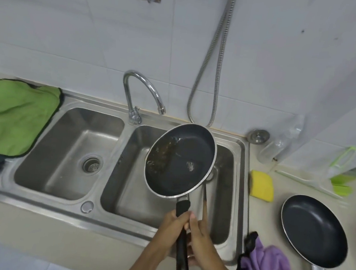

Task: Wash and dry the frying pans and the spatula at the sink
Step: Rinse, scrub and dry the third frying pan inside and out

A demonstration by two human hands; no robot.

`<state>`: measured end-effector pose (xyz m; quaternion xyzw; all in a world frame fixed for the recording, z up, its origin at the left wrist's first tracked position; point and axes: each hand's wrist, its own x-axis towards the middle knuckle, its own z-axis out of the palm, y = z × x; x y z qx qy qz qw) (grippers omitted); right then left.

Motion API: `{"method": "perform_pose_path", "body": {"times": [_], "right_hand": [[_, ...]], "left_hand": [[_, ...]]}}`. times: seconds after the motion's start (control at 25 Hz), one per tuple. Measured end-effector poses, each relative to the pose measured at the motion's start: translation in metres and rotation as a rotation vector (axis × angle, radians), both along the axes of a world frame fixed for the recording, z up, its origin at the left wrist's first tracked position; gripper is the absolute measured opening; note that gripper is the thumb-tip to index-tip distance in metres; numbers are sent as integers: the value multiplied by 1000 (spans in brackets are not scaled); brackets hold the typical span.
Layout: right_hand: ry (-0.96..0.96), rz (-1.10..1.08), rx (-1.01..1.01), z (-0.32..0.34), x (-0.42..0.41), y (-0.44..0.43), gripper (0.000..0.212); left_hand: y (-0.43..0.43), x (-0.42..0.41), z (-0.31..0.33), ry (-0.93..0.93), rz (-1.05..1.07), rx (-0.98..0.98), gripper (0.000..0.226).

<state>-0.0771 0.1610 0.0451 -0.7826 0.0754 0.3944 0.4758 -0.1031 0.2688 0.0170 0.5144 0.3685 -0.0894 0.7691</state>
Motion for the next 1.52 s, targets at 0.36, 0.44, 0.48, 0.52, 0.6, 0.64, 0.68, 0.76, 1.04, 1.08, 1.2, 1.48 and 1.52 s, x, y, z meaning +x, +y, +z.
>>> {"method": "perform_pose_path", "body": {"times": [0.36,0.44,0.48,0.52,0.6,0.64,0.68,0.76,1.04,1.08,1.2,1.48,1.52], "right_hand": [[-9,173,21,27,-15,8,75],[-110,244,-77,22,-15,6,71],[-166,281,-137,23,-13,5,67],[-221,328,-189,23,-11,3,60],[-301,424,-252,24,-9,-2,51],[-341,469,-272,26,-8,-6,50],[-385,500,-279,28,-8,-10,49],[-436,546,-280,31,-8,-16,50],[-409,622,-354,12,-2,-43,46],[-368,620,-360,8,1,-45,47],[-316,541,-298,3,5,-44,52],[-361,321,-9,1,28,-30,54],[-345,308,-5,0,29,-28,53]], "left_hand": [[-8,-5,-11,40,161,-238,27],[-8,-3,-14,29,115,-286,22],[-8,-2,-16,28,80,-302,22],[-8,1,-16,19,49,-329,23],[-7,5,-17,-21,44,-424,24],[-6,8,-18,-45,68,-491,23],[-7,10,-17,-57,88,-548,21],[-9,14,-22,-32,86,-575,20],[-36,17,-25,49,-27,-321,22],[-42,17,-22,59,-24,-235,24],[-51,19,-13,18,-65,-80,23],[57,10,12,74,-352,265,18],[93,6,17,160,-306,409,21]]}}
